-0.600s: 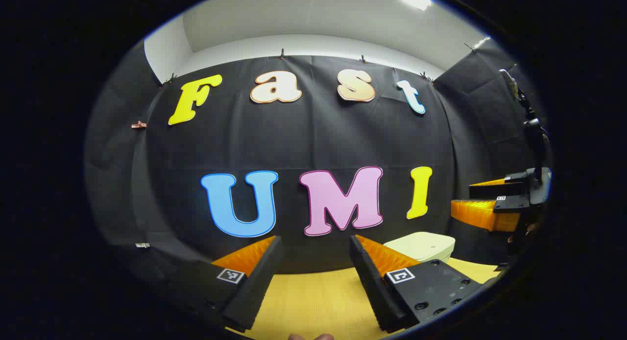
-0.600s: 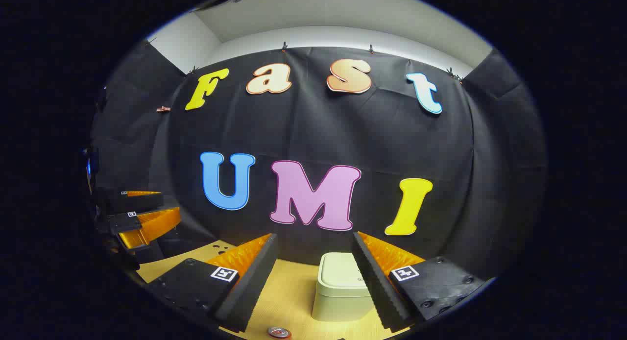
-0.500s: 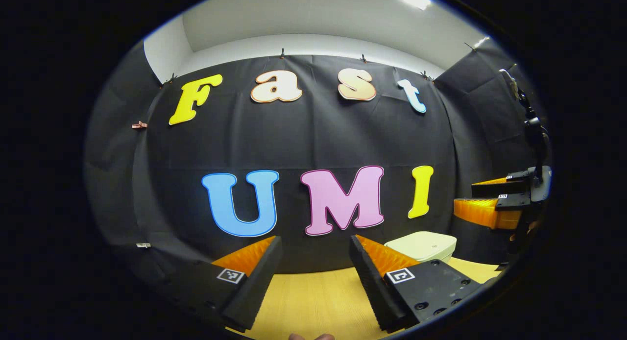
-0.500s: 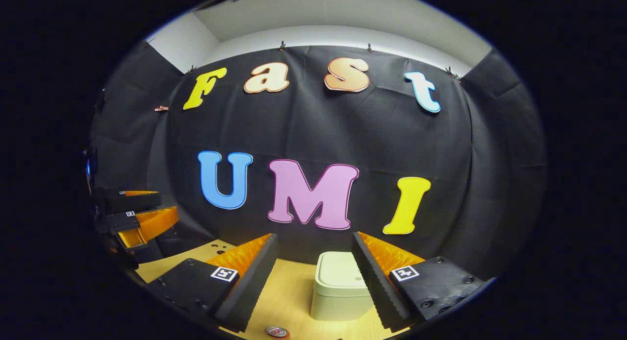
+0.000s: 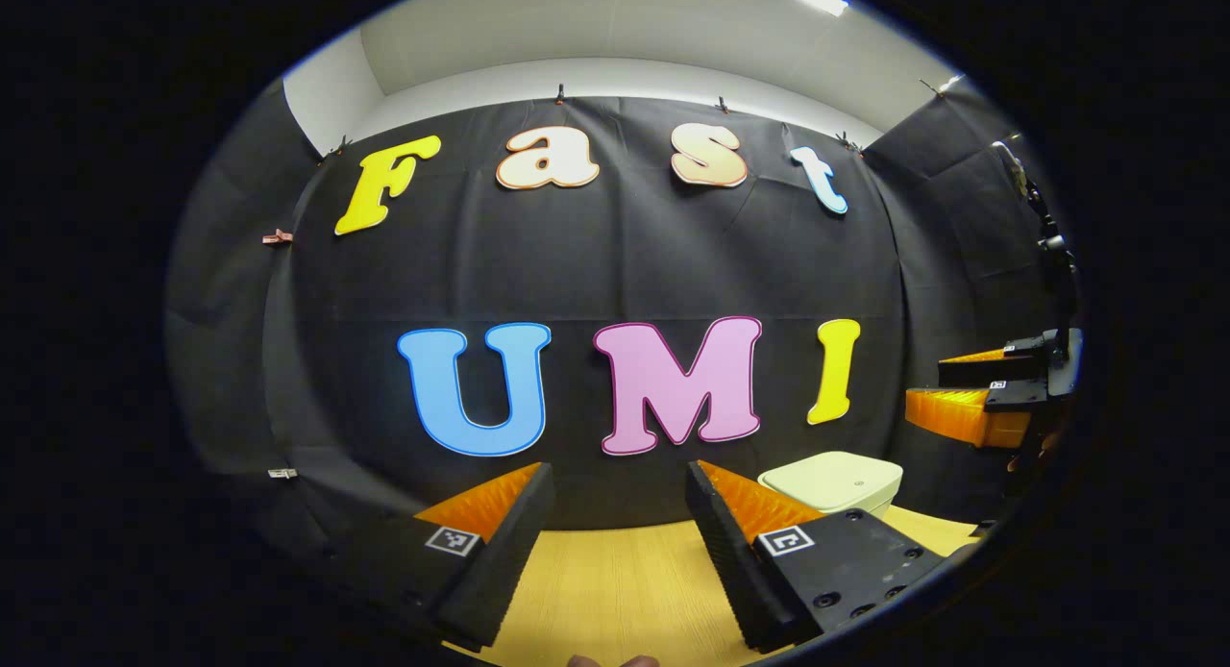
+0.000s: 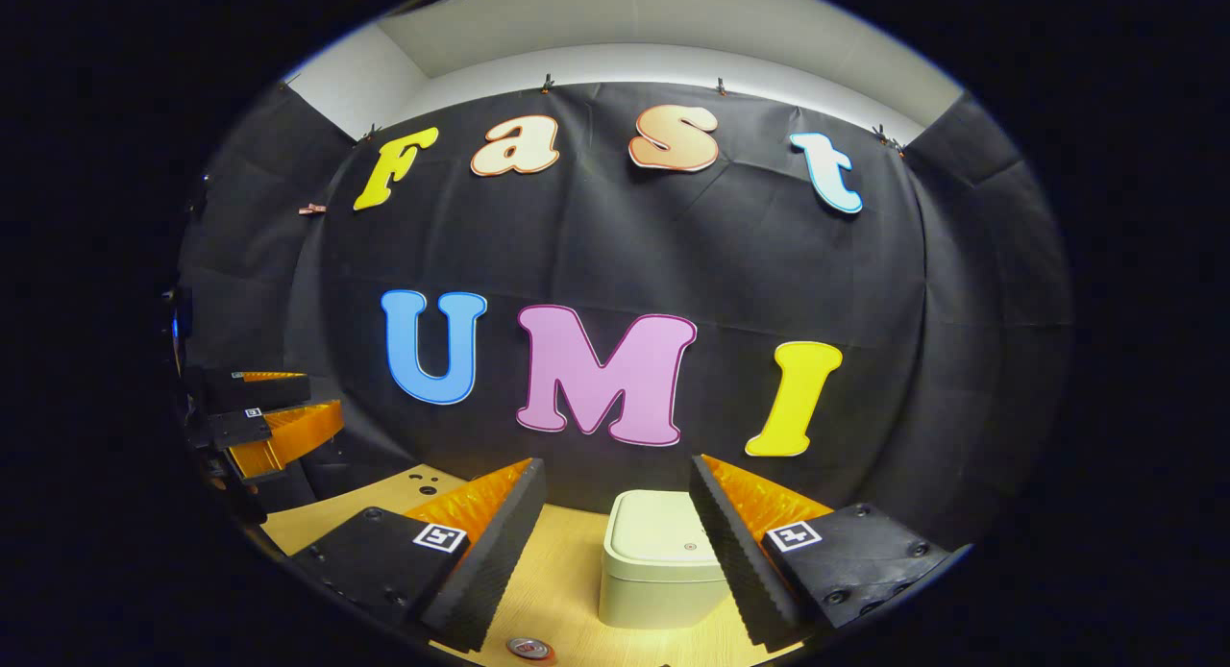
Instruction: Press the lid of the desktop garbage bin to open it, pick up the crumpled paper on the desktop and throw it into the bin, then pick up the pop can on the desktop and drop it into the bin, and finally close the garbage bin lid.
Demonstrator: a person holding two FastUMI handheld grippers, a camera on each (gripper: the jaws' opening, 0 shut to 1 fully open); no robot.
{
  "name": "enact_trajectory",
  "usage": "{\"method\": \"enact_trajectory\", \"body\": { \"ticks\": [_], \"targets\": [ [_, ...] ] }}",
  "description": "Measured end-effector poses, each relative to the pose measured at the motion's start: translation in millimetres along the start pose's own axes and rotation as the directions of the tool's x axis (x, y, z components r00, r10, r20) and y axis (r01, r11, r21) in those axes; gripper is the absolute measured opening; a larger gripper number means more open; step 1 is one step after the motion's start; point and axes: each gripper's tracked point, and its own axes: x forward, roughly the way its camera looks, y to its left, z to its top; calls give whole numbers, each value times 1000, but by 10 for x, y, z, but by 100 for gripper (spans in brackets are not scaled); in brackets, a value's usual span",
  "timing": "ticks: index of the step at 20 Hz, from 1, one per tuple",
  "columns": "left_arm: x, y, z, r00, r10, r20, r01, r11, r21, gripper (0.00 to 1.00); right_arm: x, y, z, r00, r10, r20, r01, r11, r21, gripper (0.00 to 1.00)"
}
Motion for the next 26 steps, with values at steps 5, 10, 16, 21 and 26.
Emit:
{"method": "enact_trajectory", "body": {
  "ticks": [5, 10, 16, 21, 26],
  "targets": [
    [26, -44, -9, 1000, 0, -10, 0, 1000, 4, 90, 40, -13, 1, 1000, 3, -6, -3, 1000, 2, 96],
    [46, -63, -19, 1000, -1, -19, 1, 1000, 6, 90, 94, -82, -5, 1000, -21, -13, 21, 999, -24, 77],
    [78, -53, -36, 1000, 6, -21, -6, 1000, 0, 90, 173, -35, -49, 997, 40, -66, -41, 999, -13, 5],
    [88, -58, -46, 1000, 6, -18, -6, 1000, -4, 89, 361, -35, -451, 917, 181, -356, -207, 978, -36, 5],
    [97, -55, -82, 1000, 2, -21, -2, 1000, -13, 90, 546, -193, -712, 778, 241, -580, -247, 966, 71, 5]
  ]
}}
